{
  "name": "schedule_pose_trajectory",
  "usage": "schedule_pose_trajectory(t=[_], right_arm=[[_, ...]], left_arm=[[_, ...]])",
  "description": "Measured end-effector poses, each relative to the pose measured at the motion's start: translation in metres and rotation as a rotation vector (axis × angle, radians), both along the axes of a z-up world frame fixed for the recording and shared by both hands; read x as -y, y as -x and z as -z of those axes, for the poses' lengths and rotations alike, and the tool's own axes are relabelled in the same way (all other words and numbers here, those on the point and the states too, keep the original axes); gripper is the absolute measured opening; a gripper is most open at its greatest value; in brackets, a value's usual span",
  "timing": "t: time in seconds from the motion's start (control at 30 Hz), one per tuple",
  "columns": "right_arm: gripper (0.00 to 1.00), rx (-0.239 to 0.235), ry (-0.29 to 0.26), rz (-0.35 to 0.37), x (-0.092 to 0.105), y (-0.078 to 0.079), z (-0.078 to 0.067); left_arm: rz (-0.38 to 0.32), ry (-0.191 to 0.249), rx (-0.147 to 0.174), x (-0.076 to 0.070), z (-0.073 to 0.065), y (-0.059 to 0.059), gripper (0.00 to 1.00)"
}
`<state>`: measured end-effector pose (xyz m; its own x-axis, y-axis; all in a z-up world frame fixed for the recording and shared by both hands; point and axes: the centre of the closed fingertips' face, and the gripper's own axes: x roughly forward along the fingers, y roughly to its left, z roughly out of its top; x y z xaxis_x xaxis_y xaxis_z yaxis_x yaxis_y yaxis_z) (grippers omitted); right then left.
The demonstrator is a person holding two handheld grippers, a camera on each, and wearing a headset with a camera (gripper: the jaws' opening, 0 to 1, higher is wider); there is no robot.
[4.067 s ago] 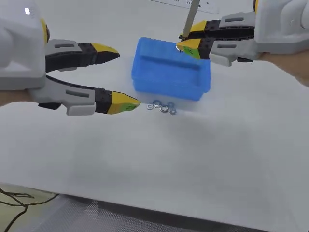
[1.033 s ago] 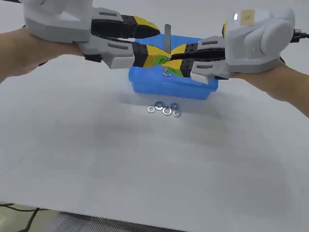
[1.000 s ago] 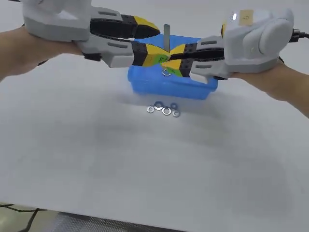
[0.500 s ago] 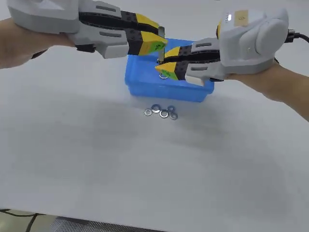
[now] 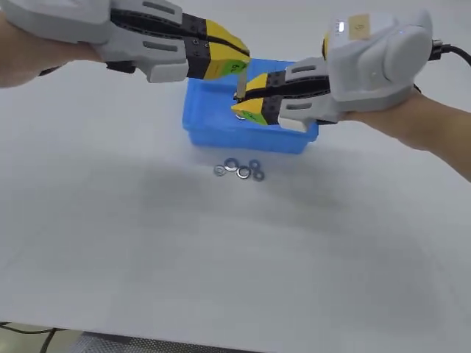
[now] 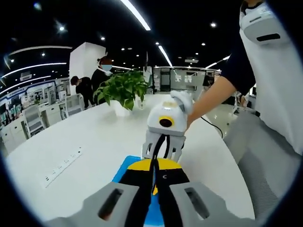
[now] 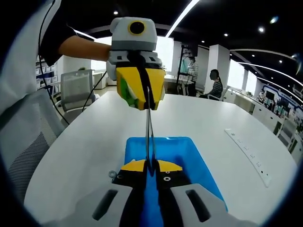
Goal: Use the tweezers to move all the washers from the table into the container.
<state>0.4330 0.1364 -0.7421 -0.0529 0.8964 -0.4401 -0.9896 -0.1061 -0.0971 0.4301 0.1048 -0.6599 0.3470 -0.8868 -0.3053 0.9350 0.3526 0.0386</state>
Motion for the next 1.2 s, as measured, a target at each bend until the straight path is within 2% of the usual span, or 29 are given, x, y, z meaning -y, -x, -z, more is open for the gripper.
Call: schedule_pose_trajectory(t=[0.03,0.1,0.27,0.4,0.47,0.6,0.73,0.93,1.03,1.13,1.2], right_arm=[[0.09,0.003,0.003,-0.002,0.000,0.000,0.000],[0.10,0.018,0.009,-0.004,0.001,0.001,0.000],[0.12,0.033,0.017,0.010,0.004,-0.001,-0.002],[0.13,0.027,0.010,0.030,0.004,-0.003,-0.006],[0.15,0.007,-0.002,0.045,0.004,-0.004,-0.009],[0.19,0.016,-0.003,0.053,0.005,-0.004,-0.012],[0.23,0.002,-0.003,0.066,0.010,-0.002,-0.015],[0.28,-0.006,-0.034,0.096,0.020,0.001,-0.027],[0.33,-0.040,-0.063,0.115,0.026,0.005,-0.033],[0.36,-0.043,-0.072,0.122,0.032,0.007,-0.034],[0.39,-0.047,-0.078,0.130,0.034,0.010,-0.036]], left_arm=[[0.005,-0.009,0.019,0.001,0.000,-0.001,0.04],[0.008,-0.014,0.033,-0.001,0.000,-0.002,0.04],[0.005,-0.018,0.049,-0.001,0.000,-0.005,0.04],[-0.010,-0.012,0.059,-0.005,-0.004,-0.009,0.04],[-0.017,-0.011,0.064,-0.005,-0.005,-0.010,0.04],[-0.038,-0.008,0.070,-0.007,-0.008,-0.012,0.04],[-0.049,0.002,0.084,-0.008,-0.014,-0.013,0.04],[-0.052,0.011,0.104,-0.009,-0.023,-0.008,0.04],[-0.057,0.013,0.109,-0.012,-0.029,-0.003,0.04],[-0.056,0.005,0.116,-0.012,-0.028,0.000,0.04],[-0.059,0.001,0.132,-0.013,-0.028,0.000,0.04]])
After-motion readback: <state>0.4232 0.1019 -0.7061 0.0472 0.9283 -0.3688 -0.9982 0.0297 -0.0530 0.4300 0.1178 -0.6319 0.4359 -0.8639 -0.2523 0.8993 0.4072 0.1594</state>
